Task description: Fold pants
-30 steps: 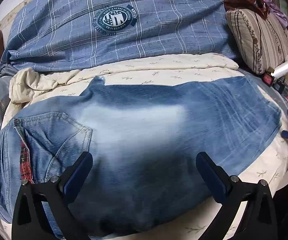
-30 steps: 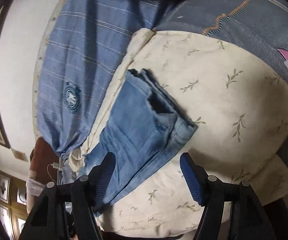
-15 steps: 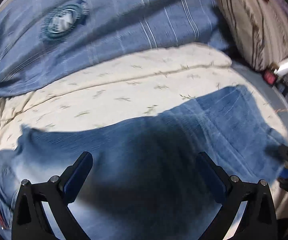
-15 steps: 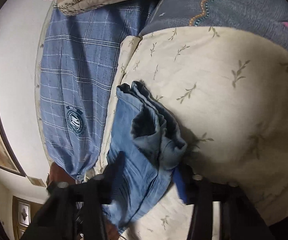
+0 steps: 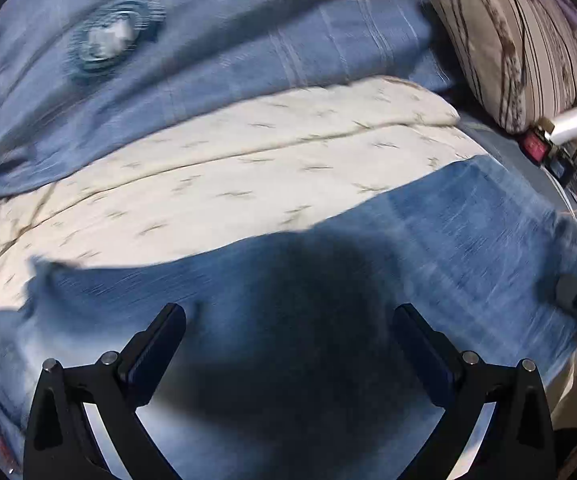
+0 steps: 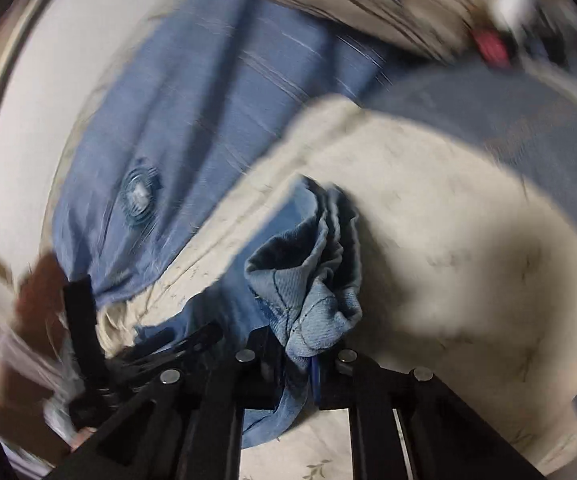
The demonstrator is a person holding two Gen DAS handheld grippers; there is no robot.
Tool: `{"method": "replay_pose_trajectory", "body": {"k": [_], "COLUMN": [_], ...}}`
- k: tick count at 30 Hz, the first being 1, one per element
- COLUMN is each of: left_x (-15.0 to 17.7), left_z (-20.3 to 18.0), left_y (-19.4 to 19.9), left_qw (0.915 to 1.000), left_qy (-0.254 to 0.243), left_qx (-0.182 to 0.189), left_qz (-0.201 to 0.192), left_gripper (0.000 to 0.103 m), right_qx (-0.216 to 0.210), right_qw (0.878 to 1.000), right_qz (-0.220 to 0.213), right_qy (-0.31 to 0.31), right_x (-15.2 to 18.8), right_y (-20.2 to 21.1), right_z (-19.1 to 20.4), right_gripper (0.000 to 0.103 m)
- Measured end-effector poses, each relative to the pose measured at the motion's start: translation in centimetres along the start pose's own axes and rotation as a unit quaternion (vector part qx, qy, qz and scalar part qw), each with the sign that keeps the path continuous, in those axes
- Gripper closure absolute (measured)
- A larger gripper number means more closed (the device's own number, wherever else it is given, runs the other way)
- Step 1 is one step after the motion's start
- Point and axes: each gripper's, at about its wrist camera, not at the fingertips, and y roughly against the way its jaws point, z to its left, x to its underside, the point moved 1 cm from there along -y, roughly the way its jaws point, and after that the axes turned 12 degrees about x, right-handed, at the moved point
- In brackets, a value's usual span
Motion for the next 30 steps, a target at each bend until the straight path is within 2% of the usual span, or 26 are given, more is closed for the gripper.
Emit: {"method": "replay_pose_trajectory", "body": {"k": [1, 4, 7, 10, 12, 16, 18, 19, 21, 22, 24, 25, 26, 28, 30], "left_x": [0.5, 2.9, 4.3, 5.2, 5.3, 5.9, 6.2, 6.4, 6.5, 6.5, 6.3, 6.2, 6.2, 5.8, 4.9], "left_z": [0.4, 3.5, 6.2, 8.6, 9.7, 11.9, 13.2, 13.8, 14.7, 14.9, 14.9, 14.7, 14.4, 13.4, 11.8], "left_y": [0.6, 3.7, 5.9, 7.6, 8.7, 9.9, 9.8, 9.7, 9.5, 9.7, 9.8, 9.9, 10.0, 10.1, 10.1], "left_qw": [1.0, 0.9994, 0.997, 0.994, 0.9925, 0.9887, 0.9875, 0.9868, 0.9859, 0.9856, 0.9847, 0.9841, 0.9838, 0.9833, 0.9823], "left_qy": [0.003, 0.026, 0.065, 0.092, 0.089, 0.096, 0.108, 0.116, 0.124, 0.124, 0.12, 0.116, 0.113, 0.098, 0.076], "left_qx": [-0.001, -0.009, -0.004, -0.004, -0.006, -0.016, -0.007, -0.004, -0.012, -0.017, -0.02, -0.017, -0.016, -0.018, -0.028], "left_qz": [-0.004, -0.02, -0.042, -0.058, -0.083, -0.114, -0.115, -0.113, -0.111, -0.114, -0.125, -0.134, -0.139, -0.152, -0.169], "left_gripper": [0.0, 0.0, 0.0, 0.0, 0.0, 0.0, 0.0, 0.0, 0.0, 0.0, 0.0, 0.0, 0.0, 0.0, 0.0], "right_qx": [-0.009, -0.001, -0.019, -0.033, -0.038, -0.052, -0.057, -0.047, -0.016, -0.019, -0.056, -0.082, -0.096, -0.127, -0.14], "right_qw": [1.0, 0.997, 0.994, 0.99, 0.987, 0.98, 0.975, 0.968, 0.958, 0.957, 0.953, 0.954, 0.956, 0.956, 0.962], "right_qz": [-0.01, -0.05, -0.058, -0.044, -0.031, 0.024, 0.074, 0.116, 0.146, 0.138, 0.15, 0.152, 0.142, 0.122, 0.083], "right_qy": [0.009, 0.061, 0.096, 0.131, 0.151, 0.189, 0.202, 0.219, 0.248, 0.256, 0.257, 0.247, 0.239, 0.236, 0.219], "right_x": [0.3, 1.0, 2.2, 3.7, 4.7, 7.5, 8.8, 9.9, 11.3, 11.3, 10.9, 10.6, 10.3, 9.6, 8.5], "right_y": [0.5, 2.3, 3.0, 2.6, 2.1, -0.7, -2.7, -4.4, -6.1, -5.8, -5.1, -4.6, -3.9, -2.4, -1.0], "right_z": [0.8, 3.9, 7.2, 10.6, 12.3, 15.6, 16.5, 17.3, 17.8, 17.9, 17.7, 17.3, 17.1, 16.7, 15.6], "right_gripper": [0.093, 0.093, 0.093, 0.093, 0.093, 0.091, 0.086, 0.08, 0.075, 0.074, 0.056, 0.034, 0.03, 0.03, 0.03]}}
